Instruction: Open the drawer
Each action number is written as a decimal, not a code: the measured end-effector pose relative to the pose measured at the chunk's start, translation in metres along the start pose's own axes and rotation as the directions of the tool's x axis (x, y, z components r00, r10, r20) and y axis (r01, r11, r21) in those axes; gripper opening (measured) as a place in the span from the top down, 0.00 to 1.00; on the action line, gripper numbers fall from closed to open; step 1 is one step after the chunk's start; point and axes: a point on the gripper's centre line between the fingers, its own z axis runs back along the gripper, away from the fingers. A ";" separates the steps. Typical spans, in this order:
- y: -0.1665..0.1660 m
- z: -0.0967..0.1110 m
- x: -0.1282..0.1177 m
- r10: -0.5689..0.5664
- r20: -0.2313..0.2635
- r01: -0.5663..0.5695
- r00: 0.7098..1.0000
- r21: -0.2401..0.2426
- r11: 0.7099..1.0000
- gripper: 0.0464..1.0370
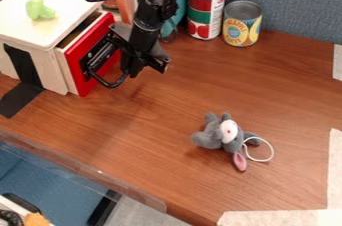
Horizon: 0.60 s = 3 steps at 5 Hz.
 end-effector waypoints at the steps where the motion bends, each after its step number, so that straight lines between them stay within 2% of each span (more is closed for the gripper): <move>1: -0.017 0.018 0.000 -0.011 0.022 0.012 1.000 -0.026 1.000 0.93; 2: -0.048 0.034 -0.004 -0.035 0.031 0.037 0.999 -0.074 0.997 0.93; 3: -0.081 0.042 -0.012 -0.077 0.035 0.081 0.996 -0.099 0.992 0.93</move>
